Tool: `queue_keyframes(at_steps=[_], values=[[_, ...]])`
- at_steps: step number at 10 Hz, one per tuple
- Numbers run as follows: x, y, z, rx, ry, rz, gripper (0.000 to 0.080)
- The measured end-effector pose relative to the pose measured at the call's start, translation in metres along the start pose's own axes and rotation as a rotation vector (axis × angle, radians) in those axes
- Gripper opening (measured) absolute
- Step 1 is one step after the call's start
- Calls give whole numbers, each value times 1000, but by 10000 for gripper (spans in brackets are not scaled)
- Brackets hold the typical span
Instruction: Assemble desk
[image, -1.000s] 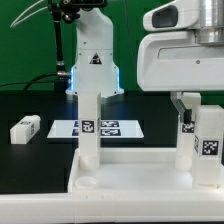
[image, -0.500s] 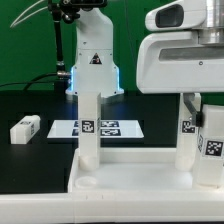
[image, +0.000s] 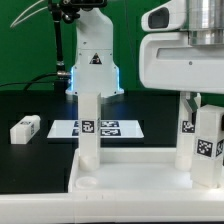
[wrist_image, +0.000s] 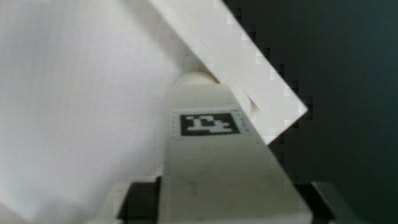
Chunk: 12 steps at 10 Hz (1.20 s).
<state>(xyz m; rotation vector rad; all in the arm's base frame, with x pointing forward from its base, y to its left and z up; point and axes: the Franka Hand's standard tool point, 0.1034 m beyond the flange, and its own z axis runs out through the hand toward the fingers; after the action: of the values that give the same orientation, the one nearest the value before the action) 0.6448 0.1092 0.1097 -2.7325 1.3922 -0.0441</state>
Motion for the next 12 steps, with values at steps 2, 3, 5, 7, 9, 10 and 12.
queue_keyframes(at_steps=[2,3,5,7,9,10,12], values=[[-2,-1,1,35,-53,407,295],[2,1,2,81,-116,609,295],[4,3,2,90,-146,762,295],[4,3,3,88,-145,761,395],[2,3,1,88,-126,508,565],[3,6,2,87,-131,310,635],[4,9,4,84,-127,144,646]])
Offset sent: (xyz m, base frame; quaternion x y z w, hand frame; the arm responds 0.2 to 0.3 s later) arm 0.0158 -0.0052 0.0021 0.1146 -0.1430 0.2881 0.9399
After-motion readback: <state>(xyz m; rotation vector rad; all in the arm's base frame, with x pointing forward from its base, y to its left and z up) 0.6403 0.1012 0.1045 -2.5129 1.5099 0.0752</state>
